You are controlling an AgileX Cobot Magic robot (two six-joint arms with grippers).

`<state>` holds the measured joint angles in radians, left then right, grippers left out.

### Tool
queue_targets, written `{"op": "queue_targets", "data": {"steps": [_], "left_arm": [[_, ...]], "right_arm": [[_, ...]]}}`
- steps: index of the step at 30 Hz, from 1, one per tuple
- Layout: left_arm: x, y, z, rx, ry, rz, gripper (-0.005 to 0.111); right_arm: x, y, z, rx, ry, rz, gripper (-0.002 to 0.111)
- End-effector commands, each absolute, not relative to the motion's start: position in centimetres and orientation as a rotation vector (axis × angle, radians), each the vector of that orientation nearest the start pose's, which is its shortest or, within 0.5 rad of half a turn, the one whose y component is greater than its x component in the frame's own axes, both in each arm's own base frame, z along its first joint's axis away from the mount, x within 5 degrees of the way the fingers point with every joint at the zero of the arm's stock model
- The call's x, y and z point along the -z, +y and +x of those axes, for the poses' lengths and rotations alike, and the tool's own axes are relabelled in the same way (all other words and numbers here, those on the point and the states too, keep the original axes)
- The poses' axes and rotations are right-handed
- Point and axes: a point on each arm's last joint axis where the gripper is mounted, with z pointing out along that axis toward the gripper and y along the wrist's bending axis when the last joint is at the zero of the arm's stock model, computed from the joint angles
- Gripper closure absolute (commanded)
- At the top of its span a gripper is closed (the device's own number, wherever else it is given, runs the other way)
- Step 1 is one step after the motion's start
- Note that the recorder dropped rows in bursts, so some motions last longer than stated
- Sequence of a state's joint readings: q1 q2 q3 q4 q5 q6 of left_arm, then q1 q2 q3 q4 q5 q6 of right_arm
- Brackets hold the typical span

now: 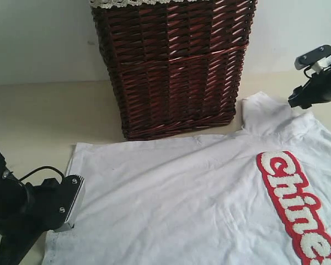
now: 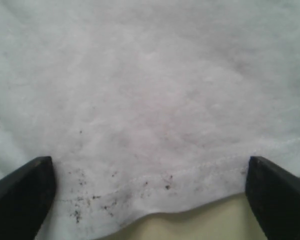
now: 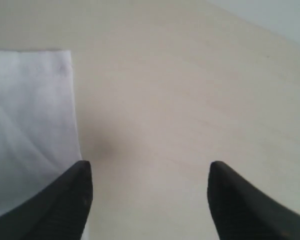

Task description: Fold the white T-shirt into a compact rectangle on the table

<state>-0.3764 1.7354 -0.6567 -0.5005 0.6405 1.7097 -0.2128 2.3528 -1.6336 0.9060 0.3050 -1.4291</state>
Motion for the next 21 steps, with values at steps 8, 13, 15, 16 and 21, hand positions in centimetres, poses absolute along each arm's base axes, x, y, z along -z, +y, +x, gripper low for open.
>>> {"op": "queue_targets", "data": {"steps": [8,13,15,16,21], "left_arm": [[-10.0,-11.1,20.7,-0.451,-2.131,-2.362,0.002],[-10.0,-11.1,20.7,-0.451,-2.131,-2.362,0.002],[-10.0,-11.1,20.7,-0.451,-2.131,-2.362,0.002],[-10.0,-11.1,20.7,-0.451,-2.131,-2.362,0.002],[-10.0,-11.1,20.7,-0.451,-2.131,-2.362,0.002]], "right_arm": [[-19.5,-4.2,43.3,-0.336,2.080,-1.536,0.044],[-20.3,-6.0,40.2,-0.232,2.185,-1.921,0.044],[-20.2,-7.2,38.9,-0.119,2.237,-2.080,0.044],[-20.4,-7.6,38.3,-0.082,2.267,-2.117,0.044],[-20.3,-9.0,33.2,-0.074,2.223,-2.389,0.044]]}}
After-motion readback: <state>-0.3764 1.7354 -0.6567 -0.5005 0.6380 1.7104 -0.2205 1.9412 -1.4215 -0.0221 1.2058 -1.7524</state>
